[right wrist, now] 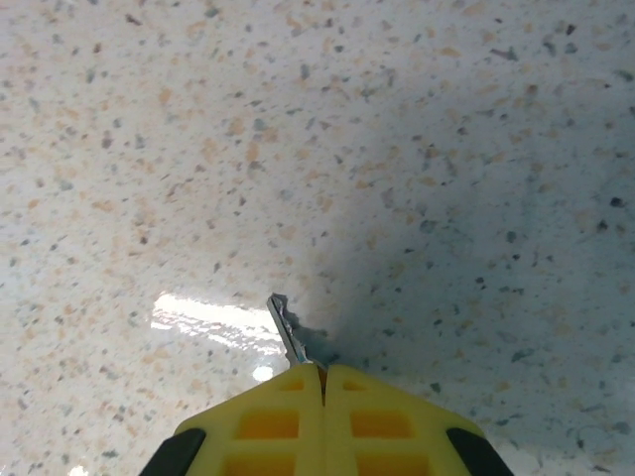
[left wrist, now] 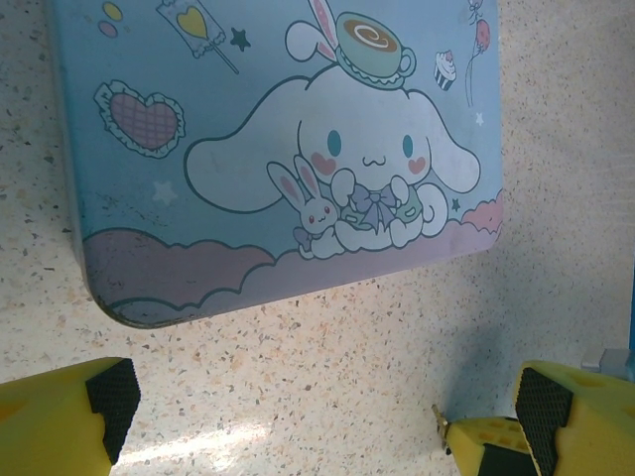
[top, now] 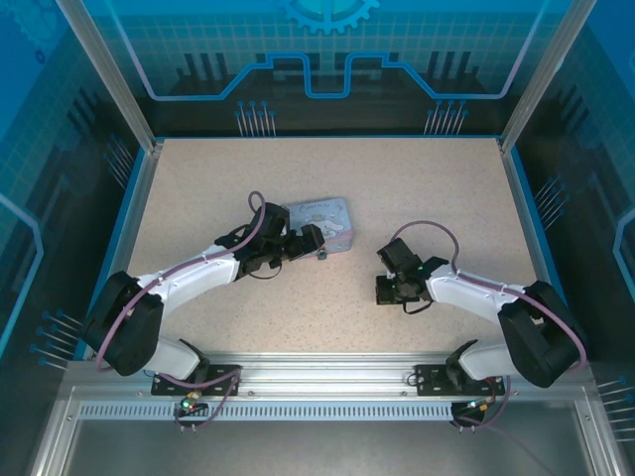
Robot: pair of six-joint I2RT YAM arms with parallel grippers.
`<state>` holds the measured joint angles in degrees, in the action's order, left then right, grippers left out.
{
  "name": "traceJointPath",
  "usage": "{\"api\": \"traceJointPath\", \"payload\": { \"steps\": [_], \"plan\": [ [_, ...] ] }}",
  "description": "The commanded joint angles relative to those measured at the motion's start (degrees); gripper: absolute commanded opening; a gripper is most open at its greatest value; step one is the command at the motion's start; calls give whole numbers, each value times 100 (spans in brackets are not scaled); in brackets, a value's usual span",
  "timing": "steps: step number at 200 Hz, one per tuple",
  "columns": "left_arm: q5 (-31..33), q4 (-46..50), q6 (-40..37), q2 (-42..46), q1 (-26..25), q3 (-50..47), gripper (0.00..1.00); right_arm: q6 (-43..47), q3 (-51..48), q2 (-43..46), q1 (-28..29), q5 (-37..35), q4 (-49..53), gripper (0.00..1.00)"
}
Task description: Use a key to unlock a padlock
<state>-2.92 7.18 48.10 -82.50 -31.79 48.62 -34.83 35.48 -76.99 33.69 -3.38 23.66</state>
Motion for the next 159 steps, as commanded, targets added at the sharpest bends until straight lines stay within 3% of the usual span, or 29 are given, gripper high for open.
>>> {"api": "traceJointPath", "payload": {
  "steps": [1,65,118,159],
  "plan": [
    [-171,75,-63,170,-24,158,99,168,169,372,-82,441,138,0],
    [-674,-128,106,270,-29,143,99,68,134,885,-582,1399,-274,0],
    [-1427,-1044,560,117,-130,-43,99,-241,253,842,-594,2135,-1006,0],
    [-1611,-1788,795,-158,-370,-196,91,-647,380,754,-586,2554,-1531,0]
  ]
}}
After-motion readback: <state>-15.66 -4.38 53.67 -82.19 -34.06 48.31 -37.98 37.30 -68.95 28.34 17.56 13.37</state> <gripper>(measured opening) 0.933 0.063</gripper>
